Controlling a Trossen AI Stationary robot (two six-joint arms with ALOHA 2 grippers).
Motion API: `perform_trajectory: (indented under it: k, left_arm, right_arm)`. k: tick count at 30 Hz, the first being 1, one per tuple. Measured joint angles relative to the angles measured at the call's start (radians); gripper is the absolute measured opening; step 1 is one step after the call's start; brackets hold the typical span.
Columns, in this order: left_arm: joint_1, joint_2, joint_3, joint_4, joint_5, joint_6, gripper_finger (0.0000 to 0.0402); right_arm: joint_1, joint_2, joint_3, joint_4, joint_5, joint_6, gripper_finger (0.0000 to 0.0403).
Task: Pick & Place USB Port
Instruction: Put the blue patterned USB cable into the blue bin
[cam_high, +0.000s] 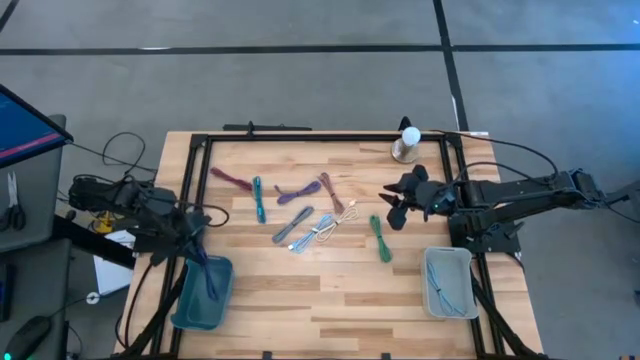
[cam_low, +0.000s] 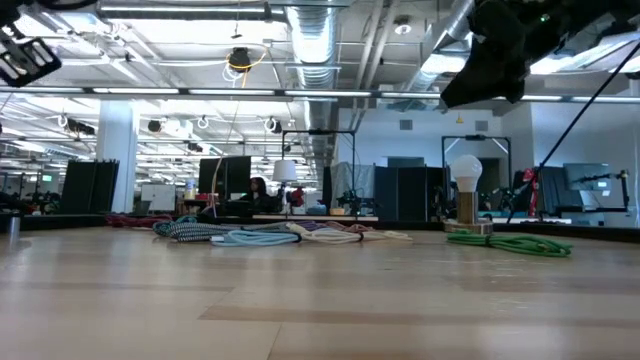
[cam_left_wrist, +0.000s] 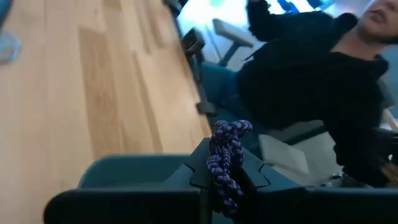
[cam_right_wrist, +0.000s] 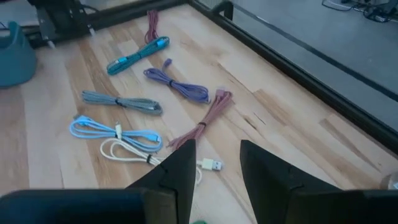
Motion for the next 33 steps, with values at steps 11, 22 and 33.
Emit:
perform_trajectory:
  k: [11,22,33]
  left_arm:
    - [0.0,0.058,-0.001,-0.181,-0.1,-0.123,0.0019]
    - [0.0,0.234,-0.129,-0.157,-0.032,-0.279,0.0019]
    - [0.001,0.301,-0.179,0.013,-0.045,-0.356,0.0047]
  right_arm:
    - [0.001,0.0,0.0,0.056,-0.003,0.0,0.0118]
    - [0.0,0.0,0.0,0.054,-0.003,-0.019,0.0118]
    - [0.0,0.0,0.0,0.054,-0.003,-0.026,0.0118]
